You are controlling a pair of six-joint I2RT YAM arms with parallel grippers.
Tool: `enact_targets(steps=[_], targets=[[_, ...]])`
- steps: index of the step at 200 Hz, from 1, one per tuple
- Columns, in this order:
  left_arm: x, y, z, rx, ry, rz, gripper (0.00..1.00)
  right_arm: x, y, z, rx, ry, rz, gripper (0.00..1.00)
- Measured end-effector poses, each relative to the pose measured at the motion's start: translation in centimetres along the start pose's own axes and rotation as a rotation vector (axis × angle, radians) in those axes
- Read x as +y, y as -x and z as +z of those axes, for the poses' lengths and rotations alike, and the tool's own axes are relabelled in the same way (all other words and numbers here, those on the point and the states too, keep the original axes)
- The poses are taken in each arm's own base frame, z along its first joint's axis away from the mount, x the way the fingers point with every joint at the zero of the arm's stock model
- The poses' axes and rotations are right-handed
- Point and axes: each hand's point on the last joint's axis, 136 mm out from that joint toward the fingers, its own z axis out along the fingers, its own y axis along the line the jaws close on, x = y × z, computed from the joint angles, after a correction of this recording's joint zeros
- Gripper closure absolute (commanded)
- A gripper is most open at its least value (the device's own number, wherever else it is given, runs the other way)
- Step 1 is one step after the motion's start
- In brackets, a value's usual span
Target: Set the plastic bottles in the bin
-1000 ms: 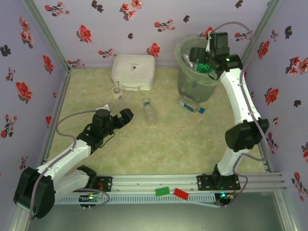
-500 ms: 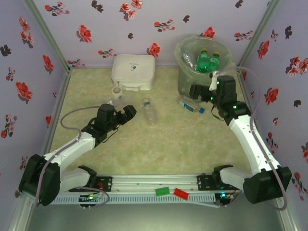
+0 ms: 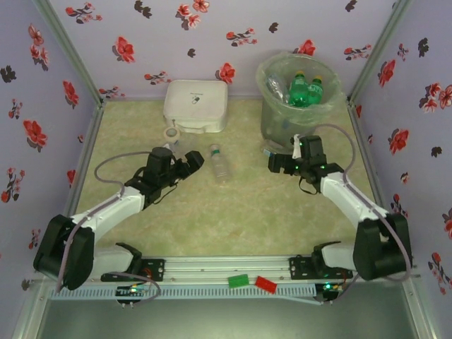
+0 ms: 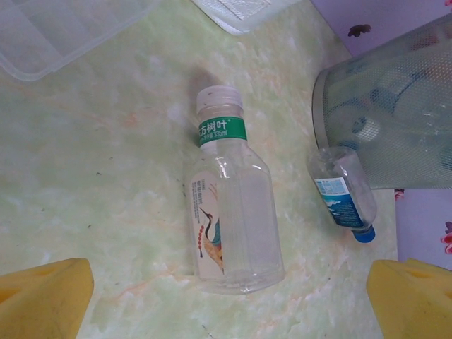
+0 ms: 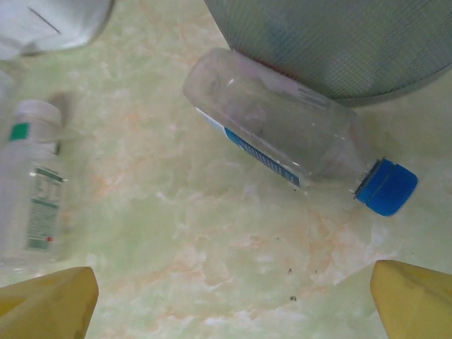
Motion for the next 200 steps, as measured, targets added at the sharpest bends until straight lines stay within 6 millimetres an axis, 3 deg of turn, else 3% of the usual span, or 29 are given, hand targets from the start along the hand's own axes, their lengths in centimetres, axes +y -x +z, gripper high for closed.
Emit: enact_targets(steps=[47,95,116,149,200], targets=[[-0.2,-0.1,0.0,0.002,-0.004,0.003,0.0,-1.5,0.6,3.0,-0.009,-0.068,-0.117,0.0],[-0.2,-0.1,0.0,0.003,-0.005,0.003,0.0,-1.8,4.1,4.9,-0.037,-0.136,-0.227,0.0],[-0.2,-0.1,0.0,0.003,-0.005,0.003,0.0,-2.2,4.7,6.1,-0.014,-0.159,-0.252,0.0],[-0.2,-0.1,0.0,0.003,-0.004,0.003,0.0,-2.3,3.4,8.1,0.081,-0.166,-0.285,0.01],[-0.2,-0.1,0.0,0.002,-0.005,0.003,0.0,0.1,1.5,8.1,0.17,-0.114,-0.342,0.02]])
